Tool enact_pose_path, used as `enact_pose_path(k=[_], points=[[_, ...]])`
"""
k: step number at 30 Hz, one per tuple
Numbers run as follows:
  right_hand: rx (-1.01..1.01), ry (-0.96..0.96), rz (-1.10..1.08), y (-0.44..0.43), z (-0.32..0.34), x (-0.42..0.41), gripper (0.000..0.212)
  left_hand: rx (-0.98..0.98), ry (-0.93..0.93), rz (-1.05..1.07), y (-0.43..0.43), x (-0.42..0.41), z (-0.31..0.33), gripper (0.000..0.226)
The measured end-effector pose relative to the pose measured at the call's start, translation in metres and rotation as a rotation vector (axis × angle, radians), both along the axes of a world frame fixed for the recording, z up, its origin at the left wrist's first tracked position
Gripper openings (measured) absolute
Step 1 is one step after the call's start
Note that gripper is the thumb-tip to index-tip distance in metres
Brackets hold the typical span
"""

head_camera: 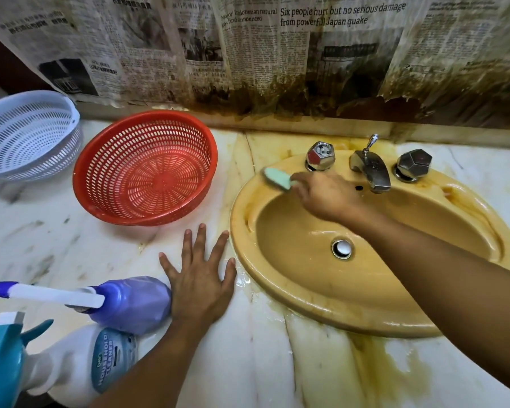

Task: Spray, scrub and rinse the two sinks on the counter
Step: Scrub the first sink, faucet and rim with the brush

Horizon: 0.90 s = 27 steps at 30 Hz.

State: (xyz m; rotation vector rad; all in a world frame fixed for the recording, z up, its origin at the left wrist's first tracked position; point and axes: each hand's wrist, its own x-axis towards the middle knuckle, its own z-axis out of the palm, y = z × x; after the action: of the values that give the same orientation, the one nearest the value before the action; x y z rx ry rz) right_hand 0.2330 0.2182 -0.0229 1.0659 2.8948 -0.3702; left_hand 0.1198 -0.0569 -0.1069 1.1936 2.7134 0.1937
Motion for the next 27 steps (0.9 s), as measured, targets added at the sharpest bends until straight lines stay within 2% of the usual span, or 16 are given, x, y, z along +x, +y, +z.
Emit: enact_pose_path(k=[2,3,7,9,11,14,15,20,22,25,27], points=[[-0.009,0.04,-0.196,0.018,-0.001,0.001,0.035,0.0,0.006,0.0,0.0,0.0,-0.001,0.065],[-0.039,0.05,-0.213,0.016,0.001,0.001,0.035,0.002,0.008,0.002,0.001,0.0,-0.001,0.065],[-0.173,-0.029,0.182,-0.042,0.006,0.0,0.03,0.0,0.014,-0.005,0.001,-0.001,-0.003,0.066],[-0.132,-0.057,0.28,-0.054,0.01,-0.001,0.031,-0.009,0.017,-0.004,0.0,-0.001,-0.002,0.067],[-0.04,-0.054,0.24,-0.037,0.009,-0.007,0.032,-0.023,0.021,-0.003,0.0,0.0,-0.002,0.067],[0.006,-0.01,0.022,-0.002,0.005,-0.008,0.033,-0.015,0.024,0.0,0.0,0.001,0.0,0.064],[-0.003,0.003,0.014,0.001,0.004,-0.007,0.032,-0.016,0.023,0.0,0.0,0.001,0.0,0.064],[-0.19,-0.088,0.399,-0.044,0.006,0.009,0.035,-0.01,0.022,-0.006,0.0,0.0,-0.002,0.063],[-0.166,-0.097,0.372,-0.047,0.004,0.009,0.036,-0.013,0.025,-0.008,0.0,0.0,-0.002,0.063],[-0.047,-0.061,0.218,-0.03,-0.001,-0.003,0.032,-0.019,0.029,-0.001,0.0,0.0,-0.002,0.064],[-0.077,-0.016,0.18,-0.028,-0.002,-0.004,0.031,-0.022,0.031,0.0,0.0,0.0,-0.001,0.064]])
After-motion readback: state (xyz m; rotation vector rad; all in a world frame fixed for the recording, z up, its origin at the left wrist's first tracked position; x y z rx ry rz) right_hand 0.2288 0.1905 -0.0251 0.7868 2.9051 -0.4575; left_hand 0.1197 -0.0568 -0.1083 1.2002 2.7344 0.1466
